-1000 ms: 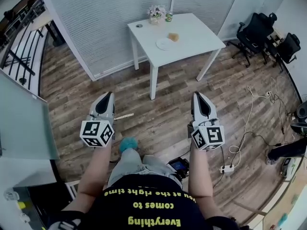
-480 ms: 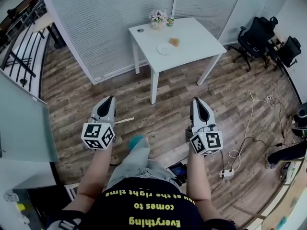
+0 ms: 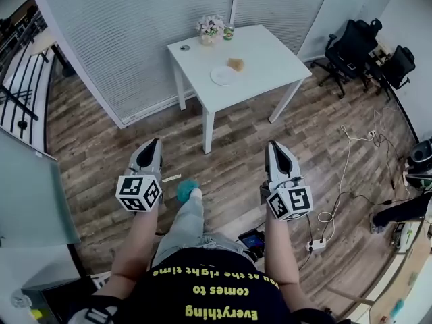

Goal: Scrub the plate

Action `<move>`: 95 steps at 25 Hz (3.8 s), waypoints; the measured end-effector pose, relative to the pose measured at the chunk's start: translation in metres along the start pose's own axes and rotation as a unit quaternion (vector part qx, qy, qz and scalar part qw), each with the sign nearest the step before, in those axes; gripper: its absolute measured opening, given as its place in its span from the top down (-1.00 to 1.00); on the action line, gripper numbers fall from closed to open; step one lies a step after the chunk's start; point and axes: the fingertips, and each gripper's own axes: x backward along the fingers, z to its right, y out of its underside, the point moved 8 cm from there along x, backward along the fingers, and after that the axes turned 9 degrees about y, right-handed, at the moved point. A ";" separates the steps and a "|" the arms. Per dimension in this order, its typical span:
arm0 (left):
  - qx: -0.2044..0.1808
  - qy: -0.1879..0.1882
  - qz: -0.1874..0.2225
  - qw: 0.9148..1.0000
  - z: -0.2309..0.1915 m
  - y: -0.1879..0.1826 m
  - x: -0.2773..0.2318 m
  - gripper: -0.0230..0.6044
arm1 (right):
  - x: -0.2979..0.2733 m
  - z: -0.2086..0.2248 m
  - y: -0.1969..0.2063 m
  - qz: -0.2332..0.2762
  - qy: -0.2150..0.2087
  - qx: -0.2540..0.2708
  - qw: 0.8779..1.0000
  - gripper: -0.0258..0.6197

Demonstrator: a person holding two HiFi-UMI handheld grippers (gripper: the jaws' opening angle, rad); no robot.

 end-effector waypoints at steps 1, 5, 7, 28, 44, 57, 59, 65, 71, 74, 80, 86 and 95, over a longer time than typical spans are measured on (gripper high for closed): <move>0.002 0.002 -0.002 1.000 -0.005 0.000 -0.008 0.92 | -0.008 0.001 0.000 -0.003 0.001 0.004 1.000 0.91; 0.002 0.010 -0.003 1.000 -0.028 -0.006 -0.040 0.92 | -0.039 0.004 0.003 -0.007 0.010 0.009 1.000 0.91; 0.004 0.014 0.000 1.000 -0.042 -0.012 -0.058 0.92 | -0.058 0.007 0.006 -0.010 0.016 0.008 1.000 0.91; 0.002 0.078 -0.008 0.997 -0.141 -0.038 -0.233 0.92 | -0.215 0.034 0.033 -0.020 0.060 -0.009 0.998 0.90; 0.009 0.086 -0.023 0.996 -0.169 -0.034 -0.280 0.92 | -0.266 0.046 0.053 -0.040 0.065 -0.031 0.997 0.90; -0.010 0.107 -0.016 0.994 -0.164 -0.038 -0.297 0.92 | -0.275 0.054 0.055 -0.031 0.071 -0.034 0.996 0.91; -0.014 0.107 -0.011 0.994 -0.165 -0.040 -0.299 0.92 | -0.277 0.056 0.055 -0.027 0.072 -0.033 0.996 0.90; -0.024 0.128 -0.002 0.991 -0.165 -0.047 -0.302 0.93 | -0.289 0.059 0.053 -0.035 0.071 -0.039 0.996 0.91; -0.036 0.124 -0.001 0.992 -0.163 -0.053 -0.302 0.93 | -0.295 0.058 0.044 -0.019 0.057 -0.035 0.998 0.91; -0.037 0.122 0.002 0.992 -0.163 -0.055 -0.303 0.93 | -0.299 0.059 0.041 -0.016 0.052 -0.033 0.998 0.91; -0.033 0.114 0.009 0.993 -0.163 -0.052 -0.313 0.93 | -0.311 0.071 0.041 -0.015 0.041 -0.029 0.999 0.91; -0.024 0.095 0.022 0.995 -0.171 -0.052 -0.335 0.93 | -0.345 0.095 0.046 -0.011 0.024 -0.026 0.999 0.91; -0.009 0.033 0.032 0.999 -0.182 -0.057 -0.386 0.93 | -0.422 0.143 0.042 -0.024 -0.027 -0.031 0.999 0.91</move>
